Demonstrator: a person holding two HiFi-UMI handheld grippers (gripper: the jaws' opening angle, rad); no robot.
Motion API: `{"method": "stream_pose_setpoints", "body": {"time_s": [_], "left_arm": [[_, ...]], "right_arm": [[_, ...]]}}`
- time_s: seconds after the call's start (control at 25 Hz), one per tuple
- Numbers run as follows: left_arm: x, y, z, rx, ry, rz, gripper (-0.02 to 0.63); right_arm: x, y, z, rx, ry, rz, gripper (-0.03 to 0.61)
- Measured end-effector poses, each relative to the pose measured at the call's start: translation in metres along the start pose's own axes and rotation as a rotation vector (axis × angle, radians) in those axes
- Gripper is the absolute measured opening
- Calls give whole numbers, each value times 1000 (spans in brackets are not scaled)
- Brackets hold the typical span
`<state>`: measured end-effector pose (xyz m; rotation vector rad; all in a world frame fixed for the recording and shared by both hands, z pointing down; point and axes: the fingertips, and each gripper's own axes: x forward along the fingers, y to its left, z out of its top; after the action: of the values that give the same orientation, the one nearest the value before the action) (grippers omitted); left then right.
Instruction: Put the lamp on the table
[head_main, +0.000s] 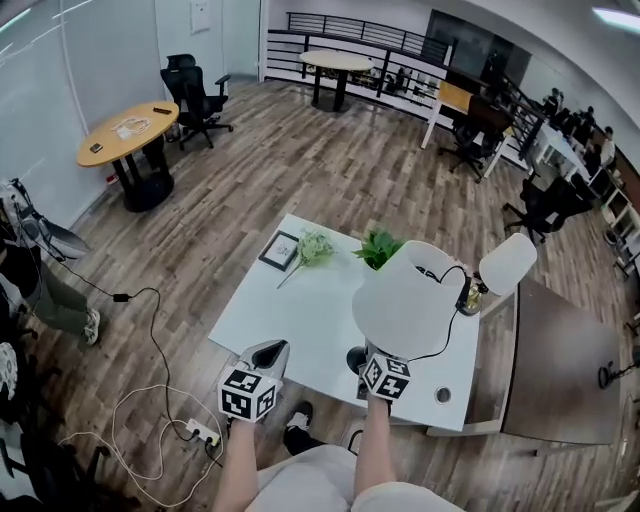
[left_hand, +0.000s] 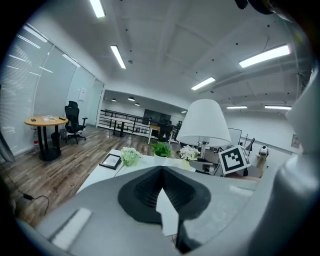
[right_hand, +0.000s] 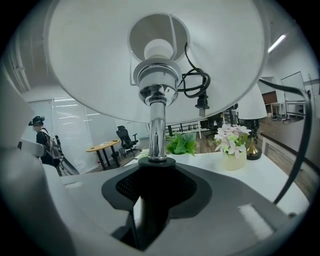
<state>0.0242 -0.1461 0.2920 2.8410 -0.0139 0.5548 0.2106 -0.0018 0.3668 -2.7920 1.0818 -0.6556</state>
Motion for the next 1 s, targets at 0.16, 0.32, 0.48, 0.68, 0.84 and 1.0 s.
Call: {"method": "stream_pose_setpoints", "body": {"time_s": [0.16,0.32,0.48,0.68,0.84,1.0], "left_arm": [[32,21,25,45,20,-35,0],[63,33,43,89,37,-75,0],[91,32,50,98,47,-122,0],[128,2,39,127,104,-240,0],[149,-24,30,152,134,-343,0],[158,-50,21,173,167,-449,0]], "right_arm": [[39,1,19,10,-19,-28,152],[67,-7,29,72,-37,-57,152],[77,-22,28,90,-32,-91,152],[67,-46,14,97,-19,-169,152],[53,-52,-8,150,-27,-225,152],[37,-58,-24,172,-28,-289,151]]}}
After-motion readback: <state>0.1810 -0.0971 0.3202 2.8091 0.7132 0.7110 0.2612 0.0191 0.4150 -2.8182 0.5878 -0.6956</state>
